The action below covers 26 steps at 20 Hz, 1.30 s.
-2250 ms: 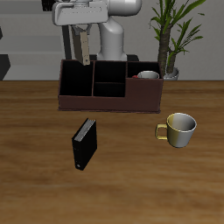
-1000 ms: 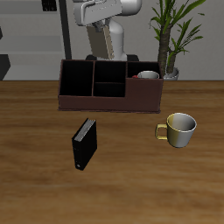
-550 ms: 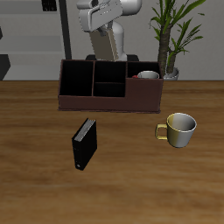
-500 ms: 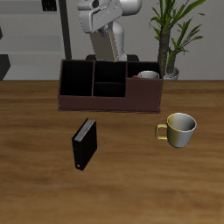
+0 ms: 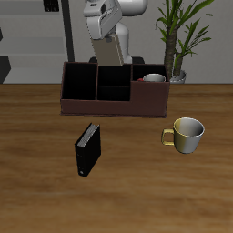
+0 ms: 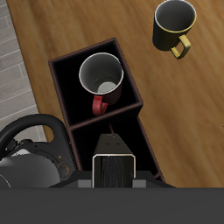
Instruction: Place the red mug into the back desk caddy's right compartment and place the yellow book into the back desk caddy's back compartment
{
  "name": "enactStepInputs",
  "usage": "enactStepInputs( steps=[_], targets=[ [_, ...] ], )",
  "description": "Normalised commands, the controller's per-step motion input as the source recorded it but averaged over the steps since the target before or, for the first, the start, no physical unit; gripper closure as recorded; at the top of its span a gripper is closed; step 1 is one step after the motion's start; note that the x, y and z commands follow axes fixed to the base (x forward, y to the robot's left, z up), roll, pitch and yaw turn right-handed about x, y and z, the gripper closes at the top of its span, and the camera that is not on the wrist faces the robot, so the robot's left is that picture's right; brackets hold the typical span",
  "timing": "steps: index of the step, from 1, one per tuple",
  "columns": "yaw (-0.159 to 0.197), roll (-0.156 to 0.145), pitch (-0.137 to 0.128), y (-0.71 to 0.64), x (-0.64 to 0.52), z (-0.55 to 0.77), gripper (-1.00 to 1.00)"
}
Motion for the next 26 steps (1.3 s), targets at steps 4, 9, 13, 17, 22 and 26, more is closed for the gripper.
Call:
enactStepInputs(
  steps=[4,9,13,17,22,26],
  targets=[
    [0.065,0.014,0.012,0.08,-0.05,-0.06,1.00],
    [0.071,-0.023,0.015,0.11,0.01,0.01,1.00],
    [0.010,-0.050,0.037,0.02,0.05,-0.02,1.00],
    [-0.016,-0.045,0.047,0.10,-0.03,-0.03,1.00],
    [0.037,0.010,0.031,0.11,-0.09,-0.08,1.00],
    [0.057,0.028,0.006,0.10,-0.01,-0.02,1.00]
  ],
)
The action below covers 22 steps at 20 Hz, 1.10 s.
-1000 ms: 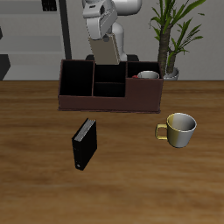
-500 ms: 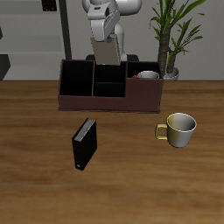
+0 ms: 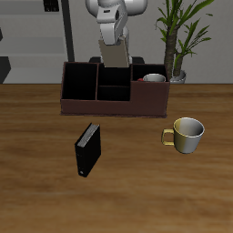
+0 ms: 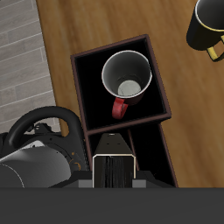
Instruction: Place the red mug into the back desk caddy's right compartment and place the yellow book into the back desk caddy's back compartment
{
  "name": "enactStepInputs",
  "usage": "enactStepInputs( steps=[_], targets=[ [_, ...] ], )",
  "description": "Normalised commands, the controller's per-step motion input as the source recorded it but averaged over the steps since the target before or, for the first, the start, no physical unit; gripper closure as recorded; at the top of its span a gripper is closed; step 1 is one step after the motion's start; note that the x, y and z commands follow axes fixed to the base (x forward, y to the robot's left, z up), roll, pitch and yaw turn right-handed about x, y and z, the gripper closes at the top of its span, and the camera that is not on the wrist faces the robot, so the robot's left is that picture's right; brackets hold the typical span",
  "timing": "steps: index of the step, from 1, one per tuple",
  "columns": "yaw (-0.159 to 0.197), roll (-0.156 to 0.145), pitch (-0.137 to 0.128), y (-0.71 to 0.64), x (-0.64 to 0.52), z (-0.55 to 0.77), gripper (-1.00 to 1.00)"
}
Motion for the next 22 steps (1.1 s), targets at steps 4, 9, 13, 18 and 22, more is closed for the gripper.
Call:
enactStepInputs(
  steps=[4,9,13,18,22],
  targets=[
    [0.038,-0.010,0.032,-0.09,-0.05,-0.14,1.00],
    [0.019,-0.013,0.029,-0.08,-0.06,-0.07,1.00],
    [0.009,0.004,0.019,0.01,-0.04,-0.06,1.00],
    [0.006,-0.005,-0.009,-0.01,0.01,0.02,1.00],
    [0.007,0.005,0.039,-0.01,0.03,-0.12,1.00]
  ],
)
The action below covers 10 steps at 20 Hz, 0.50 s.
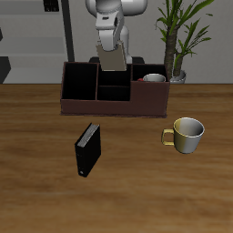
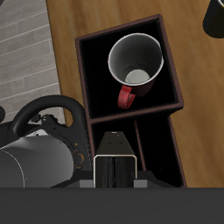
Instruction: Place the red mug into the back desk caddy's right compartment and place the yellow book into the back desk caddy's back compartment
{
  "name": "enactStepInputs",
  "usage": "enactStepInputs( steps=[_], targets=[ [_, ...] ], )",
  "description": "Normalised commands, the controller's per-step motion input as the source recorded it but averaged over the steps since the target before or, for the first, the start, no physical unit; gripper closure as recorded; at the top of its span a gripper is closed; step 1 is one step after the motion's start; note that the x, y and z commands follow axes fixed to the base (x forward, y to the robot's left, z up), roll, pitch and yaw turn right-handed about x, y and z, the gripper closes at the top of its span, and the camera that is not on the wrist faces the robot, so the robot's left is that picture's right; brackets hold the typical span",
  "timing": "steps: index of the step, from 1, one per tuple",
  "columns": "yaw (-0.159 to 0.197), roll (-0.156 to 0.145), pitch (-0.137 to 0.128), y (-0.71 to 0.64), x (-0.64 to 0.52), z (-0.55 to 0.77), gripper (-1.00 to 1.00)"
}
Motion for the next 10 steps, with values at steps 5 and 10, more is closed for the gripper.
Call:
enactStepInputs(
  steps=[5,10],
  targets=[
    [0.007,-0.003,0.014,-0.02,0.03,-0.05,1.00],
    [0.011,-0.001,0.027,-0.02,0.06,-0.12,1.00]
  ],
)
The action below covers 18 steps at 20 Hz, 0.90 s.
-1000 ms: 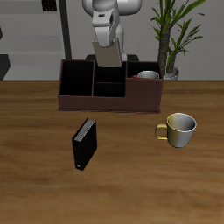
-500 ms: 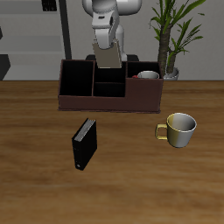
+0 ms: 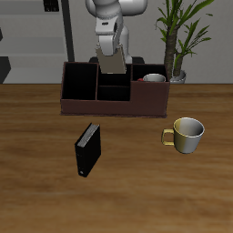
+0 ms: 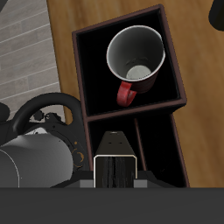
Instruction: Place the red mug into the back desk caddy's right compartment and place the yellow book into the back desk caddy's back compartment
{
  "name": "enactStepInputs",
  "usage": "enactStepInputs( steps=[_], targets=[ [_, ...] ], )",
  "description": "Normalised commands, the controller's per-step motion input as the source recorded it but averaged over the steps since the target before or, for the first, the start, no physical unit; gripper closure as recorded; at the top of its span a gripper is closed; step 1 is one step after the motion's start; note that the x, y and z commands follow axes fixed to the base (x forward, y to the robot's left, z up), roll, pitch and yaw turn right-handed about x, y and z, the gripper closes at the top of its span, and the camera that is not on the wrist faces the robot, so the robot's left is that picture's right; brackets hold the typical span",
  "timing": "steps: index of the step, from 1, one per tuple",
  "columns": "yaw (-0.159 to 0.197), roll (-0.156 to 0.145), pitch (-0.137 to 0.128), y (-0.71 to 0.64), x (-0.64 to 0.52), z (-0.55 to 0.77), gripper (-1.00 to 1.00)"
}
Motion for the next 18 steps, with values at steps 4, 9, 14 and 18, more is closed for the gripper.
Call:
enactStepInputs(
  steps=[4,9,14,18],
  targets=[
    [0.004,-0.003,0.013,-0.03,0.03,-0.08,1.00],
    [0.000,0.007,0.029,0.04,0.05,-0.14,1.00],
    [0.013,0.002,0.015,0.03,0.07,-0.10,1.00],
    [-0.006,0.004,0.033,0.03,0.02,-0.12,1.00]
  ],
)
